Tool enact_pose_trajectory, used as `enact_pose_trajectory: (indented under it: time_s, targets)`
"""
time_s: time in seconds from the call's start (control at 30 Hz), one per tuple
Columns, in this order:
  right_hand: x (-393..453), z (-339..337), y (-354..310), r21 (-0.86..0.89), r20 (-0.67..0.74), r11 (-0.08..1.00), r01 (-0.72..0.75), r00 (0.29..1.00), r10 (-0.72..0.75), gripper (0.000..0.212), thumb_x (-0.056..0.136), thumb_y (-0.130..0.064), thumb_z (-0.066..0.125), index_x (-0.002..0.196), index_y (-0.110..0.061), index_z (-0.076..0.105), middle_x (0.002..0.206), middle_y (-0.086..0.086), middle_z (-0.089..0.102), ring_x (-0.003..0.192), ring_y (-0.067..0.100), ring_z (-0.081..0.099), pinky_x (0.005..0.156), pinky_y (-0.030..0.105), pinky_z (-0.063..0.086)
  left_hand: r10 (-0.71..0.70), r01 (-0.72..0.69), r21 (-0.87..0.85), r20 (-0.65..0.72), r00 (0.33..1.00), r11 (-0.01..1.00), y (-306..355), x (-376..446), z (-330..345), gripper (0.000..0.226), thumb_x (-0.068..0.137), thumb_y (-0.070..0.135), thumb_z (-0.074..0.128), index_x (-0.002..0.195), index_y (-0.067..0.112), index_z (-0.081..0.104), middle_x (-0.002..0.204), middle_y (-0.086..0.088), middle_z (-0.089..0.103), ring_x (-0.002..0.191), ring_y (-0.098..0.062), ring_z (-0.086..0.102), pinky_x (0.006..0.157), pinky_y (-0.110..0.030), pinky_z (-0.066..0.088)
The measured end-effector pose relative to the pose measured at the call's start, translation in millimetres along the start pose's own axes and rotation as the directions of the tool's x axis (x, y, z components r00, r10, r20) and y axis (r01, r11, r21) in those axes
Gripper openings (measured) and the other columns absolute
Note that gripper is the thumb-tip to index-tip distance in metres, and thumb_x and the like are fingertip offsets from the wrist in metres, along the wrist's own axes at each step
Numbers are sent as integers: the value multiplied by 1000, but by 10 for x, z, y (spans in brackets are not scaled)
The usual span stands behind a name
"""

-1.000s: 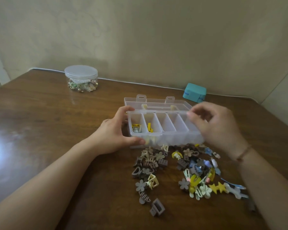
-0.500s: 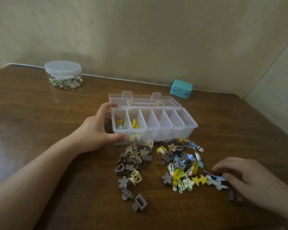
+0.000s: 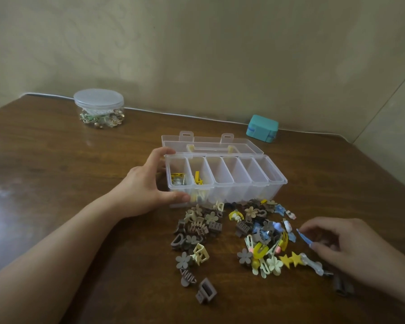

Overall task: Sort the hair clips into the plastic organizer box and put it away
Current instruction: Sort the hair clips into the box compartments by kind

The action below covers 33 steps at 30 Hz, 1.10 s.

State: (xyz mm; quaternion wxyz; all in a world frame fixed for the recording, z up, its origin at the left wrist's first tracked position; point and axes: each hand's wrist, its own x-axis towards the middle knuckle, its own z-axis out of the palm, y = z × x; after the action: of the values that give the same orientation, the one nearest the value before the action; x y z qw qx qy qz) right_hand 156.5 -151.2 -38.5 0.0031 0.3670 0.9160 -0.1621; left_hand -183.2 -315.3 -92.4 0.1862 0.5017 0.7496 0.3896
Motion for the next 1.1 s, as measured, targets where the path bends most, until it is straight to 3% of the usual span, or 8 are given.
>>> enact_pose_trajectory:
  time_s: [0.13,0.23,0.4,0.6,0.77,0.83,0.93,1.1]
  targets:
    - [25,-128,-225,66,-208,989,135,971,-118,33,80,-17,74,88,-48,67,85,-21,70,78,-3,65,69,12,50,-7,7,15,11,1000,1000,-37,7,-6,105,48,82,71,135,54,20,140,12,53,134,-16,45,114,-49,32]
    - [237,-172,-689,240,-366,916,320,904,-220,20,81,-15,72,90,-33,70,83,-15,71,73,-2,68,65,8,50,-13,13,16,12,1000,1000,-33,10,-10,104,49,81,72,135,53,20,138,14,53,133,-15,45,114,-48,33]
    - [893,47,-1314,386,-352,842,377,904,-243,10,86,-9,68,88,-19,69,76,-3,71,66,5,69,60,18,53,-7,7,13,23,1000,1000,-37,13,-20,102,51,80,72,134,54,20,130,22,49,129,-7,45,115,-47,31]
    - [927,10,-1226,258,-379,865,431,868,-320,7,88,-20,65,91,-25,69,78,-10,69,74,1,65,68,13,53,-5,5,8,10,1000,1000,-61,19,-22,102,50,80,72,134,53,21,139,10,55,131,-11,47,116,-47,31]
    - [474,-75,-771,95,-222,880,465,872,-436,18,82,-28,64,88,-45,60,79,-16,64,82,-2,61,64,7,48,4,-4,12,18,1000,1000,-50,15,-20,102,50,80,70,135,51,21,129,20,51,122,-1,46,116,-46,30]
    - [287,-4,-634,43,-153,873,486,867,-475,7,82,-39,62,87,-44,62,90,-19,64,86,-2,61,69,5,45,6,-6,9,24,1000,1000,-32,12,-23,102,49,79,69,135,50,21,123,24,47,117,4,44,117,-45,29]
    - [109,129,-499,-61,-44,859,509,858,-511,19,80,-49,60,96,-41,66,97,-27,58,97,-1,57,77,13,46,-1,1,13,26,1000,1000,-27,14,-21,103,49,80,68,135,51,20,124,23,46,120,0,44,116,-46,29]
    - [128,286,-454,-189,25,816,546,833,-552,26,82,-57,53,104,-48,62,100,-29,48,94,-2,51,68,22,50,1,-1,4,21,1000,1000,-29,10,-14,100,48,80,70,131,55,20,123,25,47,121,-1,44,116,-46,29]
